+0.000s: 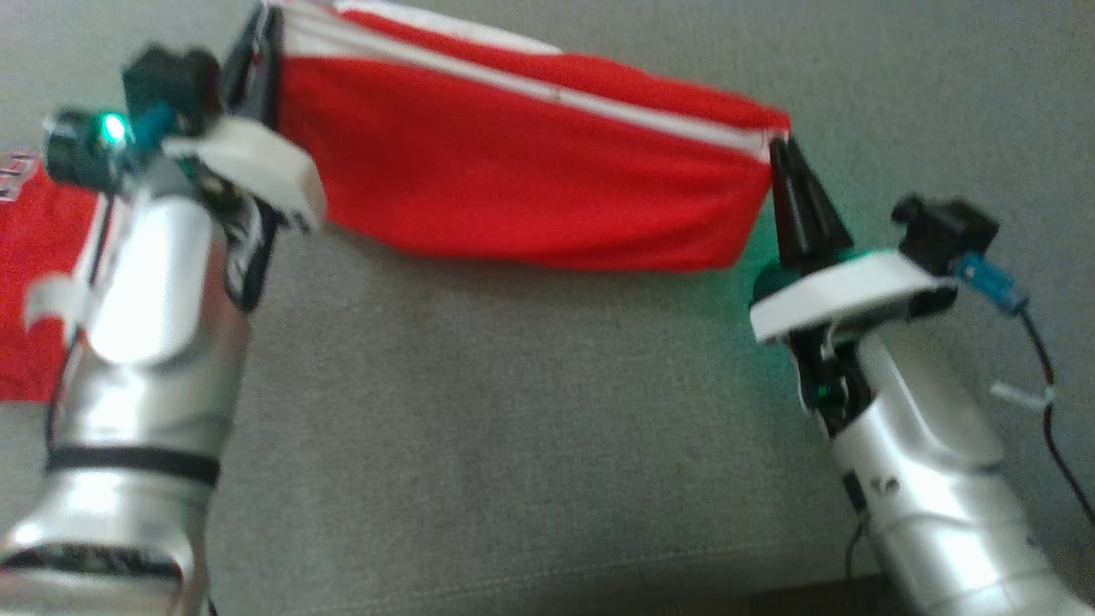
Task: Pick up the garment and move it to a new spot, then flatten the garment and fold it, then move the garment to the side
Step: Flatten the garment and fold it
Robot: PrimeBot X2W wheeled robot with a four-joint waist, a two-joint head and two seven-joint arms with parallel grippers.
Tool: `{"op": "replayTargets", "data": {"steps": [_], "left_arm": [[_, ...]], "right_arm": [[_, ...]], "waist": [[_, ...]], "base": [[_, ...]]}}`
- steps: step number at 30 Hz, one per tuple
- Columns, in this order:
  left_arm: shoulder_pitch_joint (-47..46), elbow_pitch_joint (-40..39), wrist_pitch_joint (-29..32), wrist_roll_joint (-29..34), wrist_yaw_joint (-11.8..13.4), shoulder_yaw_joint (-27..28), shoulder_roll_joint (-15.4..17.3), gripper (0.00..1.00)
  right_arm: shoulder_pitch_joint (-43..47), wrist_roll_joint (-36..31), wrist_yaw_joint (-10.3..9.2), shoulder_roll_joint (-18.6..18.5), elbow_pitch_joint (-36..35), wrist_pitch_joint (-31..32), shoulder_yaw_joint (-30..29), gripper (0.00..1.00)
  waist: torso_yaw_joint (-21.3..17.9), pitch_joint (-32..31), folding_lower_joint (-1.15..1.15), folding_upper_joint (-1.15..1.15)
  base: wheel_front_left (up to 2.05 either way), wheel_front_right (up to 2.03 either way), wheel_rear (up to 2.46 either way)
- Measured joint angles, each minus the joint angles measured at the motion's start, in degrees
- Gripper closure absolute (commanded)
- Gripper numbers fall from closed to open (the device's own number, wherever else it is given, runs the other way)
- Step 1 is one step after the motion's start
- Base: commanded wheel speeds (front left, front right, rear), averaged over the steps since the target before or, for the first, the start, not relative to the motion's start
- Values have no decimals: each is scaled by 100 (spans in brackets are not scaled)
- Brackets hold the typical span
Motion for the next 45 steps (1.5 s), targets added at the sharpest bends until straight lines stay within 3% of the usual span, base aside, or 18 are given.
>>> {"op": "replayTargets", "data": {"steps": [9,16,17,18,19,20,29,34,37,41,43,44,45], "left_arm": [[-1351,1198,25,225,-36,-113,165,100],[-1518,1631,4,7,21,-38,-116,100],[-1499,1622,4,-21,32,-25,-171,100],[-1475,1578,4,-57,69,1,-216,67],[-1445,1512,4,-81,100,48,-246,10],[-1410,1417,3,-113,125,108,-267,0],[-574,900,-33,-354,280,439,-464,0],[-114,1247,-33,-396,350,525,-461,0],[-170,1457,-35,-387,530,606,-436,0],[-343,1868,-63,-380,514,614,-403,0],[-392,2064,-87,-386,509,617,-407,86],[-380,2126,-87,-399,508,628,-412,100],[-257,2147,-86,-471,510,682,-444,100]], "right_arm": [[-900,398,0,19,31,0,242,100],[-1047,44,0,16,20,0,319,100],[-1047,22,0,14,12,-1,352,69],[-1047,9,0,14,23,-1,369,4],[-1047,-32,0,14,47,-1,383,0],[-1047,-118,0,14,43,-1,376,0],[-779,-865,0,14,-527,-1,-138,0],[-362,-920,0,15,-705,-1,-296,0],[-275,-972,0,15,-804,-1,-320,0],[-257,-1003,0,15,-894,-1,-333,0],[-173,-1007,0,15,-893,-1,-343,0],[-106,-1007,0,16,-880,-1,-344,0],[53,-1010,0,16,-835,-1,-359,0]], "waist": [[-343,875,2,0],[-433,1173,1,0],[-422,1185,0,0],[-409,1191,0,0],[-394,1193,0,0],[-377,1191,0,0],[-243,963,0,0],[-284,817,0,0],[-366,804,0,0],[-464,781,0,0],[-480,706,0,0],[-483,658,0,0],[-482,541,0,0]], "base": [[0,0,0],[0,0,0],[0,0,0],[0,0,0],[0,0,0],[0,0,0],[0,0,0],[0,0,0],[0,0,0],[0,0,0],[0,0,0],[0,0,0],[0,0,0]]}}
